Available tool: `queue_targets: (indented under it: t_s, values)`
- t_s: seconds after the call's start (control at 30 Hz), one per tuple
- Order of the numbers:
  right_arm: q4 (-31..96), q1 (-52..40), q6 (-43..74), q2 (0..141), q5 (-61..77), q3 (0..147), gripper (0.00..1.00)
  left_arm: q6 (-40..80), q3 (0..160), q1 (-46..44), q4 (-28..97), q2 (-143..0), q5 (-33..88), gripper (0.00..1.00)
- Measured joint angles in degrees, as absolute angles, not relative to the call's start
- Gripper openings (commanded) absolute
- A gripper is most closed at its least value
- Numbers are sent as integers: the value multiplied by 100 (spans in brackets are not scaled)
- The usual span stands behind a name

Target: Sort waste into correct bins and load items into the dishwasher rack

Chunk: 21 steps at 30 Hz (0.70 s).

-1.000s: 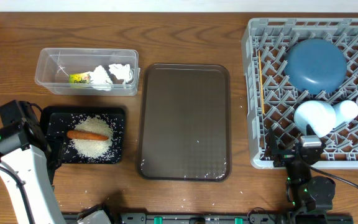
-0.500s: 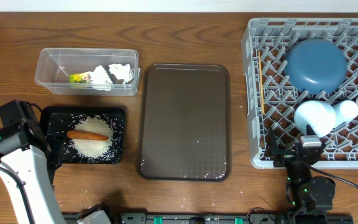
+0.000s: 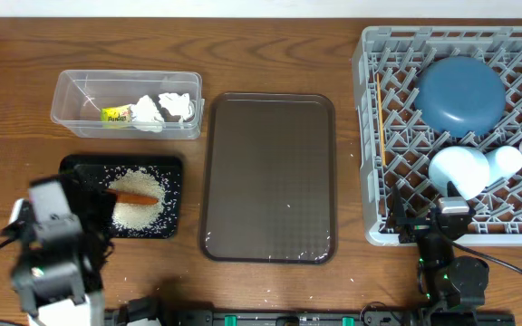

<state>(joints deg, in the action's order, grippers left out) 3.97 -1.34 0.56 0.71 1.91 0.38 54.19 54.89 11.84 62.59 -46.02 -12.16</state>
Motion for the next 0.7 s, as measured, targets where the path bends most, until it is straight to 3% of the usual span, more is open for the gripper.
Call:
queue_targets:
  t_s: [0.27,0.7]
  values:
    - [401,-134,56,71,189,38,99,4884,3594,45,4230,-3048,-919,98]
    - [397,-134,56,69,183,38,99,2934,1590,-12,2255,-1837,141,98]
